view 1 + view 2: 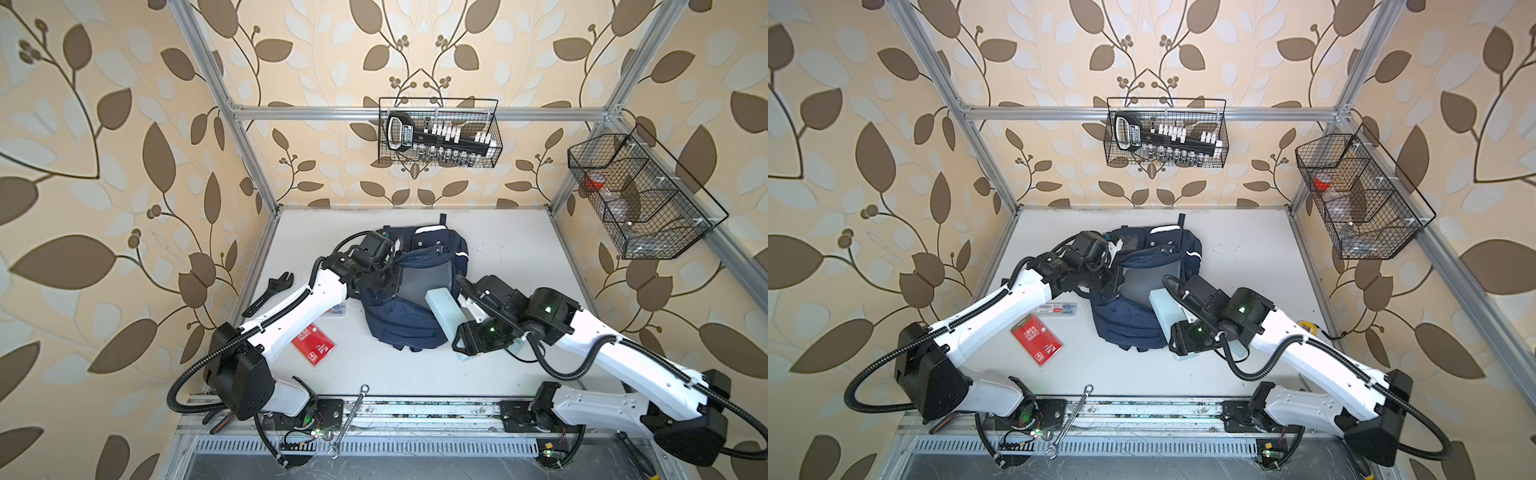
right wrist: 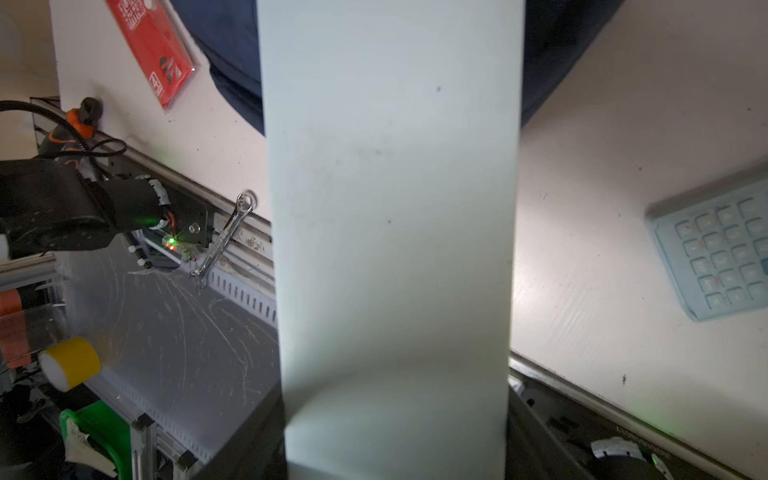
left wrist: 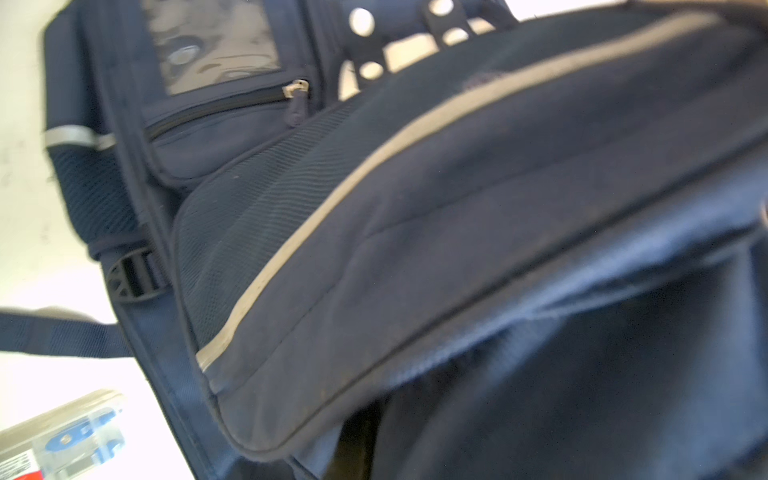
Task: Pack the student bag
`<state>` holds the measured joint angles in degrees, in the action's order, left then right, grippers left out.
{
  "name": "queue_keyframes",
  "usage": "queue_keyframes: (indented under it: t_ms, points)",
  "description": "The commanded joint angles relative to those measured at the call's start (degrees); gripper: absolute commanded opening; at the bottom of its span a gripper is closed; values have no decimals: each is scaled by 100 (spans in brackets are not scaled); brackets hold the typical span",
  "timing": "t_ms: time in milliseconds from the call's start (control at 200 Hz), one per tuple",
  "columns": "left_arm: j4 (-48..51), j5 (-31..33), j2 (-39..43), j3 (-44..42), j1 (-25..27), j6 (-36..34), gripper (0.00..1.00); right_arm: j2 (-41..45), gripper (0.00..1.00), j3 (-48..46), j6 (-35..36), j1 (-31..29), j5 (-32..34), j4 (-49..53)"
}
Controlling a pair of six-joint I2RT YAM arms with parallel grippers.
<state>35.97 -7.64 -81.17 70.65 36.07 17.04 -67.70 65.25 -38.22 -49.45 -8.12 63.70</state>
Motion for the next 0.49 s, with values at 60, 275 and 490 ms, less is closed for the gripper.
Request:
queue_keyframes:
  t_ms: [60, 275, 490]
  points:
    - [-646, -550, 299, 508, 329, -275, 0, -994, 7, 356, 275, 392, 312, -811]
    - [-665, -478, 323, 477, 391, -260, 0, -2095, 10, 1052, 324, 771, 519, -1753]
    - [-737, -449, 330, 422, 405, -183, 0, -2920, 66, 1718, 27, 812, 933, -2134]
